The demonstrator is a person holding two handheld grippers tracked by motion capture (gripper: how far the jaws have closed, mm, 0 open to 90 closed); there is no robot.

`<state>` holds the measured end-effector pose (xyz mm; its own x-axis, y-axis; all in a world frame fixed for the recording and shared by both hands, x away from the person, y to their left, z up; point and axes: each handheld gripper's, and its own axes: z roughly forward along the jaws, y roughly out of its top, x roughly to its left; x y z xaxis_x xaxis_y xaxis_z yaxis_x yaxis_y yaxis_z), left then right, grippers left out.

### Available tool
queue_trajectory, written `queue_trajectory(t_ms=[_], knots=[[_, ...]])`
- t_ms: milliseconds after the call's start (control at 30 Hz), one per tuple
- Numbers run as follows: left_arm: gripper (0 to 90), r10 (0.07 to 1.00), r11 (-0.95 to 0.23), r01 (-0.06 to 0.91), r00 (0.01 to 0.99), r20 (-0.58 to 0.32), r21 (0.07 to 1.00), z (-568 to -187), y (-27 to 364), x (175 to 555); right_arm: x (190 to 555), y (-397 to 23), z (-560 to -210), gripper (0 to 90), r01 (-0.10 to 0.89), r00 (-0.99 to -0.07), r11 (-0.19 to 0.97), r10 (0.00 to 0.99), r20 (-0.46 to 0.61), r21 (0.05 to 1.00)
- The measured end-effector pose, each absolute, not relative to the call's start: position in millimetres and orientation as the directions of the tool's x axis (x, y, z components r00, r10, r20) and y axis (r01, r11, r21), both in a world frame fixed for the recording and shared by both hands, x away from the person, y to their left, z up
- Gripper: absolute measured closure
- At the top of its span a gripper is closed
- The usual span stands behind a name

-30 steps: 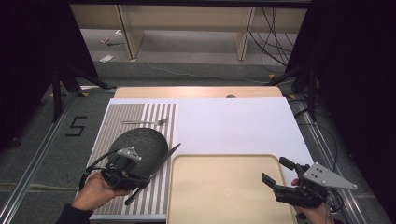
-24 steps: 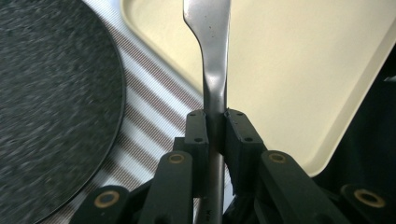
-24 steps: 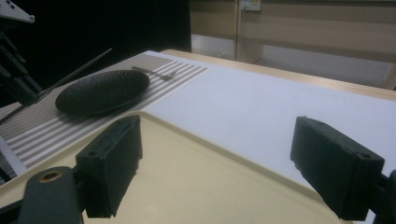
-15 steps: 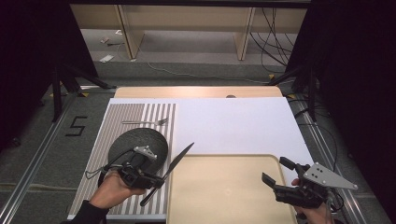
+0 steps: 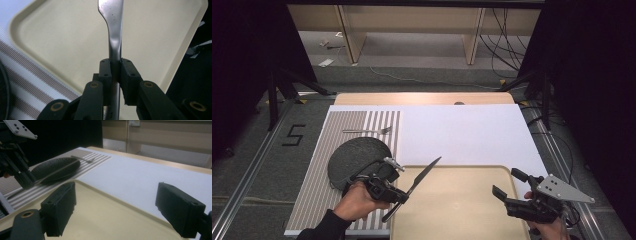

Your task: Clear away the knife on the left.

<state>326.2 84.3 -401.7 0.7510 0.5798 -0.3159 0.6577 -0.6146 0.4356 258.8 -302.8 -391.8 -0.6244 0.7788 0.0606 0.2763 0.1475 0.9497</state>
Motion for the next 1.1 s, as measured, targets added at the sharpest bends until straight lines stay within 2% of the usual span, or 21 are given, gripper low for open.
queue_trajectory(t_ms=[200,300,800,1100], knots=[[79.7,0.546,-0.661,0.64,0.768,-0.335,0.391,-414,64,323,259,-303,-392,17.7,0.275,-0.625,0.149,0.779,0.059,0.95],[79.7,0.553,-0.667,0.642,0.767,-0.326,0.378,-420,56,322,258,-303,-391,17.7,0.271,-0.625,0.15,0.778,0.056,0.951],[79.7,0.553,-0.68,0.672,0.733,-0.397,0.293,-445,34,317,258,-303,-390,17.7,0.264,-0.631,0.148,0.774,0.055,0.953],[79.0,0.591,-0.69,0.683,0.722,-0.359,0.238,-461,26,316,257,-304,-390,17.7,0.266,-0.632,0.147,0.773,0.058,0.953]])
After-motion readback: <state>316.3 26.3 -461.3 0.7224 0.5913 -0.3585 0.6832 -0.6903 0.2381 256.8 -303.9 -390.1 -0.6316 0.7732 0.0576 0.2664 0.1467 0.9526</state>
